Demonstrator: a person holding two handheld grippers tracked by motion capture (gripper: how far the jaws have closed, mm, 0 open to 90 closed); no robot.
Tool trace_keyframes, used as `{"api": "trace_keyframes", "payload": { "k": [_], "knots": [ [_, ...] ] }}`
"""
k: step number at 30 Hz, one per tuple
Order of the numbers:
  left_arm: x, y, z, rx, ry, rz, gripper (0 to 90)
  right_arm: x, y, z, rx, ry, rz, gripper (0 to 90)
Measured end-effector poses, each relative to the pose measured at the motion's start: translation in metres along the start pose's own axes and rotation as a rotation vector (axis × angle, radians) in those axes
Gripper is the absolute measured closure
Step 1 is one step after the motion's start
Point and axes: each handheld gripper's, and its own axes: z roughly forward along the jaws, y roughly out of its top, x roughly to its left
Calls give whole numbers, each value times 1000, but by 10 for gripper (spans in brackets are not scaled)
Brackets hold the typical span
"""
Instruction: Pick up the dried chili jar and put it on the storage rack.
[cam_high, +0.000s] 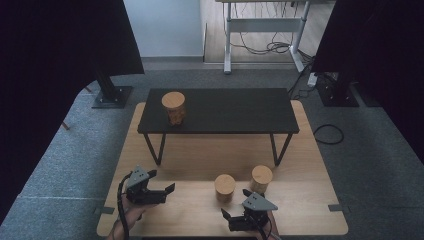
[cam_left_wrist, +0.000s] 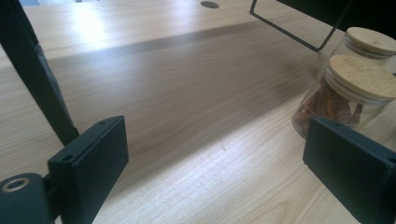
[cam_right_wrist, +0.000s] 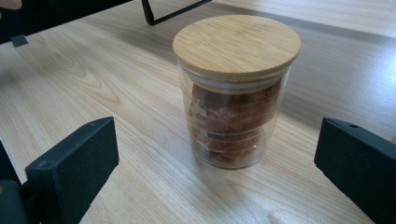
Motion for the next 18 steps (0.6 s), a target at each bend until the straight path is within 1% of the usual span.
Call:
{"api": "trace_keyframes", "payload": {
  "k": [1,4,9,18],
  "knots": [
    [1,0,0,-3,-11,-4,62,0,0,1,-1,0,3,0],
    [-3,1,1,2,1,10,62,-3,1,4,0,4,15,0],
    [-2,0,2,3,-3,4,62,-5,4,12,13,4,21,0],
    [-1,0,3,7,-6,4,62,-7,12,24,28,3,12,0]
  ]
}}
